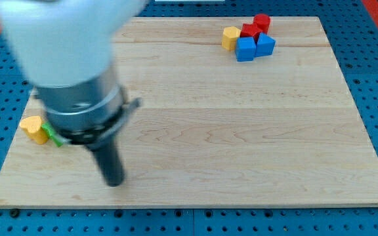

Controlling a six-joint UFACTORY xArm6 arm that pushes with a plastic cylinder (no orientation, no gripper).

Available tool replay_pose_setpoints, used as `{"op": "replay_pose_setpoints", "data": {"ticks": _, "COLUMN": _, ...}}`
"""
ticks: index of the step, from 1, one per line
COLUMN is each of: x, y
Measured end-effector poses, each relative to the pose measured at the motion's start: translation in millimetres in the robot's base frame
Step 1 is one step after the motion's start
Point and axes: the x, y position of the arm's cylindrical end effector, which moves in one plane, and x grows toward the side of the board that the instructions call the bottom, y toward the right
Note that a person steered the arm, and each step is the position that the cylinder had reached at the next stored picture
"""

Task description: Push the green circle into the blue blocks

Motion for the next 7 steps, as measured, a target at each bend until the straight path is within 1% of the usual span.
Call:
{"op": "replay_pose_setpoints", "data": {"ticks": 1, "x": -21, "y": -46}}
{"op": "replay_pose_setpoints", "data": {"ticks": 2, "x": -65, "y": -39}}
{"op": "replay_pose_setpoints", "data": {"ticks": 4, "x": -123, "y": 6}}
{"op": "replay_pose_setpoints", "data": {"ticks": 5, "x": -141, "y": 37}}
{"op": "replay_pose_setpoints", "data": {"ticks": 6, "x": -125, "y": 61}}
{"op": "replay_pose_setpoints", "data": {"ticks": 7, "x": -149, "y": 91}}
